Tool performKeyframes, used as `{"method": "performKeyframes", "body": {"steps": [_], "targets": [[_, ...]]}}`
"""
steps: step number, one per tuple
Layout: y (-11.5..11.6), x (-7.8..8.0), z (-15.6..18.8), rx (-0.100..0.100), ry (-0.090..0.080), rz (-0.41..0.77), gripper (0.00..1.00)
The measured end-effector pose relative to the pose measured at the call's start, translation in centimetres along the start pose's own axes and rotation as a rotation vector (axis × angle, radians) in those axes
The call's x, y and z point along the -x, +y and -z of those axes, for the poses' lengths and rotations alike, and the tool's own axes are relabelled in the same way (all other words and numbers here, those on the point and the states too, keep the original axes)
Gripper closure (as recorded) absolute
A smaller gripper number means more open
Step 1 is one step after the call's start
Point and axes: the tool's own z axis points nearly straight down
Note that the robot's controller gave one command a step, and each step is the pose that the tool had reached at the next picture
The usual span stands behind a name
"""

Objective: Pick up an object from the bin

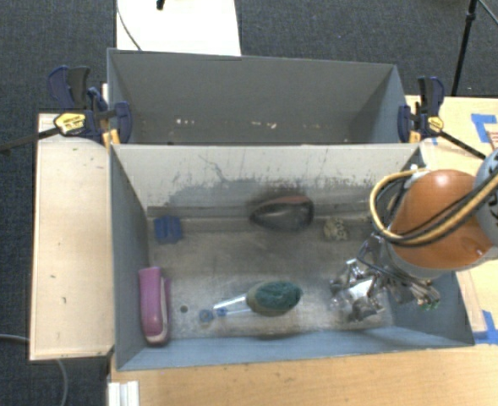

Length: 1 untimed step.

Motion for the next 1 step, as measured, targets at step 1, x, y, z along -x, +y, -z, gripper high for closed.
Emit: {"method": "performKeyframes", "body": {"steps": [1], "targets": [[-0.05, 0.17, 3.13, 0.003, 0.005, 0.0, 1.0]]}}
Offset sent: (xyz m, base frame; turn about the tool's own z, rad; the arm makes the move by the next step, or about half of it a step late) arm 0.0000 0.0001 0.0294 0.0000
